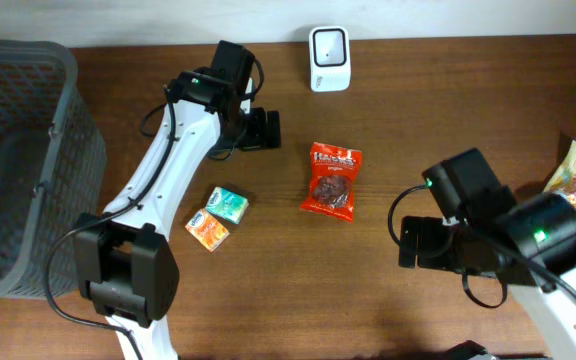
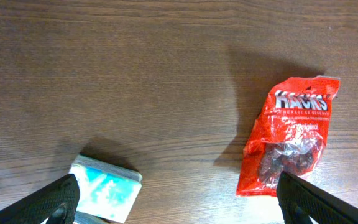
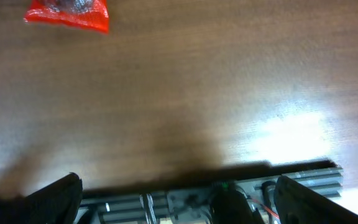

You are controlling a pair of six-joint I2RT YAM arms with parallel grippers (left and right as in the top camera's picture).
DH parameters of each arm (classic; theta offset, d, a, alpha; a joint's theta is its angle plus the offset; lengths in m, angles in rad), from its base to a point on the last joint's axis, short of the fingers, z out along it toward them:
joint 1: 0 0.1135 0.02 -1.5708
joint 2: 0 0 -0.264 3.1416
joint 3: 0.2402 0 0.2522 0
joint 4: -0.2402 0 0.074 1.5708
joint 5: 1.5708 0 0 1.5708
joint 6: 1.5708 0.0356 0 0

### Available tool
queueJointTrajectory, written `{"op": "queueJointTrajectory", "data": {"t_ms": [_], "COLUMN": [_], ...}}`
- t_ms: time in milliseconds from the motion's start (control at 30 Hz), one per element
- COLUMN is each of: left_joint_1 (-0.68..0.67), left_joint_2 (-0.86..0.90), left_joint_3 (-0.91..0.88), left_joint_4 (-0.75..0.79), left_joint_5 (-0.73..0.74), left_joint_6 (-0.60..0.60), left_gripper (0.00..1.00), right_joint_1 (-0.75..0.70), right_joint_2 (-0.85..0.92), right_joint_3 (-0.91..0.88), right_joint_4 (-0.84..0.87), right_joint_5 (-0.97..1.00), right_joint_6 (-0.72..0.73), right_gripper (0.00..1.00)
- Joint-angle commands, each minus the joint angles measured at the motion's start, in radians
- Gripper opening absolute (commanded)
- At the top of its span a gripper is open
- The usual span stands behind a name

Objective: Scan the item barcode

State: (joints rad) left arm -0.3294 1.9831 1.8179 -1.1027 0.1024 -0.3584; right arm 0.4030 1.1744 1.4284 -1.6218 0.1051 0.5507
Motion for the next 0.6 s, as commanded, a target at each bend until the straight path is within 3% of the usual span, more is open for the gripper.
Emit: {"op": "queueJointTrajectory", "data": {"t_ms": [0,367,567], "left_joint_1": [-0.031,-0.19,-0.244], "left_joint_2": [-0.013,0.085,0.22], "left_joint_3": [0.002,0.0,0.0], "left_joint_4": [0.002,0.039,0.122], "left_joint_5": [0.022,0.036,0.131], "left_joint_6": [0.017,0.016,0.016], "left_gripper": [1.0,0.99,1.0], "right_joint_1": [0.003,0.002,-0.038], "right_joint_2": [-0.007,0.106,0.105], "right_joint_3": [-0.051,-0.051,-0.048], "right_joint_4": [0.05,0.157,0.217], "right_joint_5": [0.031,0.039,0.087], "right_joint_6": [0.012,0.005,0.008], "right_gripper": [0.99,0.99,0.99]}}
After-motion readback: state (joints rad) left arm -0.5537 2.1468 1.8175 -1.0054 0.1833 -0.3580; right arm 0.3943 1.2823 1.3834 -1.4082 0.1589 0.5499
